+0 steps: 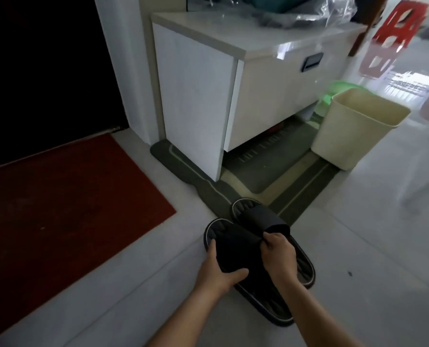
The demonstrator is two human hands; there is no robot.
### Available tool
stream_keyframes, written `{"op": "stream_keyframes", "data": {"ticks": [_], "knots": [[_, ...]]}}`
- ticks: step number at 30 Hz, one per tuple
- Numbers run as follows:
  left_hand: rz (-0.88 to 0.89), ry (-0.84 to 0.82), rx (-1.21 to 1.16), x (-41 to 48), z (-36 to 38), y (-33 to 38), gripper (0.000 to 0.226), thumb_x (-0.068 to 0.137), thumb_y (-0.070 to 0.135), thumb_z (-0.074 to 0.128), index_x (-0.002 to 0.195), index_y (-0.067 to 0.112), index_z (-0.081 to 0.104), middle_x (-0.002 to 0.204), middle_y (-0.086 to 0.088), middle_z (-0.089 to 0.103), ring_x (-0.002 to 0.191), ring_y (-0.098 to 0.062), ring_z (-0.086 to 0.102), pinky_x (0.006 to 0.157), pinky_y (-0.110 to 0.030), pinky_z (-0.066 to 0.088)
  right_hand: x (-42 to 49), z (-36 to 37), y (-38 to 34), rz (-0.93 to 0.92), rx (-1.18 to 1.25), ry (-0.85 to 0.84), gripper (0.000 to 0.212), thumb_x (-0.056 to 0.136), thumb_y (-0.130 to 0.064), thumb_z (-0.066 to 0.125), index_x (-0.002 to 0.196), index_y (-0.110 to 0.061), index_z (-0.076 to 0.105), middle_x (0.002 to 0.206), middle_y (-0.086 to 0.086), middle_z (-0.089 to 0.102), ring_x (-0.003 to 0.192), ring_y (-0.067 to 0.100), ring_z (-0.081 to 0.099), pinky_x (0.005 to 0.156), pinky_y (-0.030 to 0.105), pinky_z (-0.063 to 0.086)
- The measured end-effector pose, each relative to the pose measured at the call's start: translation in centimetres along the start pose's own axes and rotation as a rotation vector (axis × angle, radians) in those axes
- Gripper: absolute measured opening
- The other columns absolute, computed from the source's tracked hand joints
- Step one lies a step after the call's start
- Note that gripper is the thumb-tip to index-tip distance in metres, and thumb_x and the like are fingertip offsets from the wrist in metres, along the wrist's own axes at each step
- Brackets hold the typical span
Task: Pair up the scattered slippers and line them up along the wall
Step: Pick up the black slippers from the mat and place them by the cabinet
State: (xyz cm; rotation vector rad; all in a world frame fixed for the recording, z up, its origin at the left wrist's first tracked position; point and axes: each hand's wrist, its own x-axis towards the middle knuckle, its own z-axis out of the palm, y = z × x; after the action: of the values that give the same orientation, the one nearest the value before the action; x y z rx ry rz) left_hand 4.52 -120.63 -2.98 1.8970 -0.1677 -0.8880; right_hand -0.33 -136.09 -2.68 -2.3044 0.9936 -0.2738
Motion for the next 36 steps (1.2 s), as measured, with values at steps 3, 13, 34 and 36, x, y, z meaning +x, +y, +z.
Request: {"op": "stream_keyframes", "data": {"ticks": [3,13,34,36], "knots": [[0.030,0.008,0.073,2.6,1.7,0.7,0.113,0.069,0.039,0.080,0.151,0.025,0.004,0.153,-0.004,0.033,0.138,-0.019,0.035,0.107,-0.026,0.032,3.0,0.0,1.6,0.014,0.014,0.041,0.031,0.091,-0.013,0.054,0.120,-0.009,0.063,0.120,0.007,0.062,0.110,0.027,0.058,0.089,0.032,0.045],[0.029,0.123,0.594,5.7,5.2,1.2,0.107,0.067,0.053,0.073,0.147,0.011,0.016,0.149,-0.007,0.025,0.131,-0.030,0.037,0.103,-0.037,0.039,5.5,1.9,5.8,0.080,0.038,-0.188,0.051,0.084,-0.019,0.060,0.134,-0.010,0.050,0.134,0.007,0.050,0.121,0.026,0.050,0.095,0.031,0.040],[0.086,0.082,0.567,5.1,3.8,1.0,0.106,0.067,0.048,0.077,0.148,0.012,0.018,0.151,-0.007,0.027,0.135,-0.024,0.038,0.108,-0.037,0.037,4.3,1.8,6.0,0.011,-0.020,-0.049,0.034,0.092,-0.016,0.052,0.124,-0.008,0.059,0.121,0.008,0.059,0.111,0.029,0.056,0.090,0.032,0.044],[0.096,0.090,0.559,5.1,4.0,0.8,0.107,0.068,0.047,0.077,0.149,0.012,0.016,0.152,-0.007,0.025,0.135,-0.024,0.037,0.109,-0.035,0.036,4.0,1.7,6.2,-0.023,-0.034,-0.007,0.032,0.092,-0.016,0.052,0.123,-0.008,0.061,0.115,0.007,0.060,0.105,0.029,0.058,0.085,0.031,0.044]]}}
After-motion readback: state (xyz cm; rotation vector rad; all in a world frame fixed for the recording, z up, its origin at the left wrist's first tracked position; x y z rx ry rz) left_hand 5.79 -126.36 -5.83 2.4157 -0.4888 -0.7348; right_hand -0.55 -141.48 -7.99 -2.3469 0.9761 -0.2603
